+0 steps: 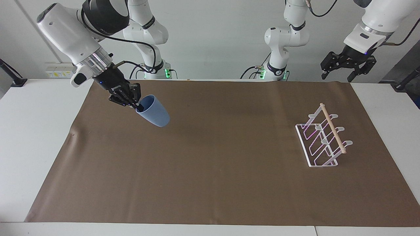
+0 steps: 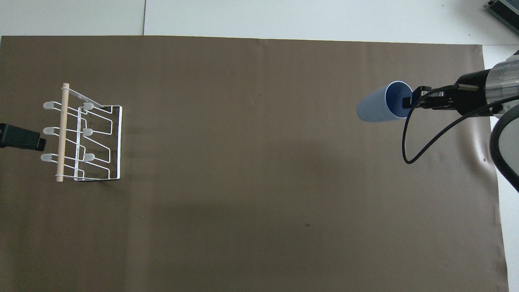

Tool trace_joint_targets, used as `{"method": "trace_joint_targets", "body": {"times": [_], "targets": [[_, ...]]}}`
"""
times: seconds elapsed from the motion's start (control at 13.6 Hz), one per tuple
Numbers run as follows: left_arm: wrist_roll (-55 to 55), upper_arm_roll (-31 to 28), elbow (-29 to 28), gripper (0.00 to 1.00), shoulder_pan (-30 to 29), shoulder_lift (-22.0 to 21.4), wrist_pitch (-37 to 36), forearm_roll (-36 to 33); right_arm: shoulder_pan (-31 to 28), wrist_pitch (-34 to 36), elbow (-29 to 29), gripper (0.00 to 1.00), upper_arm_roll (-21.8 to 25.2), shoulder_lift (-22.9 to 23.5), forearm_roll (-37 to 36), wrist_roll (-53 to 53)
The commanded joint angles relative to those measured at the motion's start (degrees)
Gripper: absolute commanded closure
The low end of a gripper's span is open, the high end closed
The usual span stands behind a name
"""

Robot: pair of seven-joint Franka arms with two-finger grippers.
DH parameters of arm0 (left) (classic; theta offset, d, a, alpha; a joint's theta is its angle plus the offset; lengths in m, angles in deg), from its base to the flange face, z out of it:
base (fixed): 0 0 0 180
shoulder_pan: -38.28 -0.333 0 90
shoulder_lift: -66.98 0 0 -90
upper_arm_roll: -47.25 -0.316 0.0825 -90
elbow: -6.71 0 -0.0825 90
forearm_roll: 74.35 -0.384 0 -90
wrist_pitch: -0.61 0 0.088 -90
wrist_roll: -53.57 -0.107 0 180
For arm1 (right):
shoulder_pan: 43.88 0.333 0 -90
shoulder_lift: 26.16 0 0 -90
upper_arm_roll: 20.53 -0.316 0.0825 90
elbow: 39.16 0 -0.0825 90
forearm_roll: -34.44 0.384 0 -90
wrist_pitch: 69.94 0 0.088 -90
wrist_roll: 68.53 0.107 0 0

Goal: Hang cup on cup holder
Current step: 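Grasp the cup rim with the right gripper and lift it sideways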

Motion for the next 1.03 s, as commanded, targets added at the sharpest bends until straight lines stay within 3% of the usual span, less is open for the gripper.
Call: {"method": "trace_joint_targets", "body": {"times": [0.0, 0.37, 0.66, 0.96], "targets": [[-0.4, 0.2, -1.6, 0.0, -0.5, -1.5, -0.3, -1.0, -0.6, 0.7, -0.2, 1.0, -0.9, -1.0, 7.3, 2.9], [-0.4, 0.2, -1.6, 0.0, -0.5, -1.5, -0.3, -1.0, -0.5, 2.1, 1.3, 1.0, -1.0, -2.2, 19.2, 0.0], [-0.4, 0.2, -1.6, 0.0, -0.5, -1.5, -0.1, -1.0, -0.5, 2.1, 10.1, 1.0, -0.9, -6.2, 33.7, -0.1], [-0.2, 0.4, -1.6, 0.0, 0.4, -1.5, -0.4, -1.0, 0.4, 1.4, 16.6, 1.0, -1.0, -6.4, 42.0, -1.1]]}}
